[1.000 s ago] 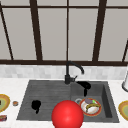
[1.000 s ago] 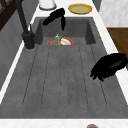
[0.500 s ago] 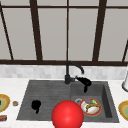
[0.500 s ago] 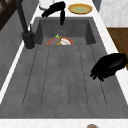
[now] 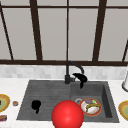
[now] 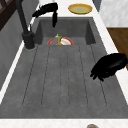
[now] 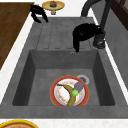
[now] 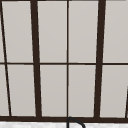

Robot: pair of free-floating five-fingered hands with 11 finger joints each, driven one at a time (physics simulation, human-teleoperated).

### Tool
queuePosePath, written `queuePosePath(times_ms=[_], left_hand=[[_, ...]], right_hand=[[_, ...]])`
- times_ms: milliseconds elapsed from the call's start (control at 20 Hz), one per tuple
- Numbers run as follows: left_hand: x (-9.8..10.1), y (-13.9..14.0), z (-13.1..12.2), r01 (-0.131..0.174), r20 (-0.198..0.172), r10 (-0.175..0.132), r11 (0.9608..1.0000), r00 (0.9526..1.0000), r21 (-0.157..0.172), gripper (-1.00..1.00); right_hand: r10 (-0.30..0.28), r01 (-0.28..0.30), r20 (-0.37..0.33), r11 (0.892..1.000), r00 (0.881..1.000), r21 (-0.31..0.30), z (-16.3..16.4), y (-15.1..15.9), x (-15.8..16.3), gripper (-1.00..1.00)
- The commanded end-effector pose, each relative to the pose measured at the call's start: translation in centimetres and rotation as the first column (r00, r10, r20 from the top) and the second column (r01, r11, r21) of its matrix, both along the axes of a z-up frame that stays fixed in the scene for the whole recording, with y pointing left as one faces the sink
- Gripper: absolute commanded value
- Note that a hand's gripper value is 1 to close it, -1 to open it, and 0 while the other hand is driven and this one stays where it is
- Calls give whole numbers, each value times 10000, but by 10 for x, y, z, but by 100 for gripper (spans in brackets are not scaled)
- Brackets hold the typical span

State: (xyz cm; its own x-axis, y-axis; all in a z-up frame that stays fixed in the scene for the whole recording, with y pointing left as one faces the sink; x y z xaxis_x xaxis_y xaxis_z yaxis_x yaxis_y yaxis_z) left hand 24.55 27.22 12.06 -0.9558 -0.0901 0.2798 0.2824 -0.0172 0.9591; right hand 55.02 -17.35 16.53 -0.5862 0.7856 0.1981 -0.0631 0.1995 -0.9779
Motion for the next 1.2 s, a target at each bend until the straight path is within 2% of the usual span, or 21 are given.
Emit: queuePosePath(times_ms=[0, 50, 150, 500, 750, 850, 1000, 1150], left_hand=[[0, 0, 0, 0, 0, 0, 10000, 10000, 0, 0], [0, 0, 0, 0, 0, 0, 10000, 10000, 0, 0], [0, 0, 0, 0, 0, 0, 10000, 10000, 0, 0], [0, 0, 0, 0, 0, 0, 10000, 10000, 0, 0], [0, 0, 0, 0, 0, 0, 10000, 10000, 0, 0], [0, 0, 0, 0, 0, 0, 10000, 10000, 0, 0], [0, 0, 0, 0, 0, 0, 10000, 10000, 0, 0], [0, 0, 0, 0, 0, 0, 10000, 10000, 0, 0]], right_hand=[[-363, 363, -235, 9993, 9991, -4, 0, 12, 25, -100], [-461, 452, -322, 9986, 9984, -286, -3, 9, 29, -100], [-288, 244, -580, 9968, 9979, -758, -9, 8, 38, -100], [-338, 254, -999, 9961, 9944, -843, -25, 10, 76, -100], [-333, 113, -1886, 9931, 9815, -1166, -41, 20, 99, -100], [-509, 235, -2067, 9909, 9771, -1329, -45, 27, 108, -100], [-1159, 907, -1784, 9854, 9771, -1438, -47, 31, 123, -100], [-1332, 985, -1885, 9782, 9730, -1829, -45, 35, 130, -100]])
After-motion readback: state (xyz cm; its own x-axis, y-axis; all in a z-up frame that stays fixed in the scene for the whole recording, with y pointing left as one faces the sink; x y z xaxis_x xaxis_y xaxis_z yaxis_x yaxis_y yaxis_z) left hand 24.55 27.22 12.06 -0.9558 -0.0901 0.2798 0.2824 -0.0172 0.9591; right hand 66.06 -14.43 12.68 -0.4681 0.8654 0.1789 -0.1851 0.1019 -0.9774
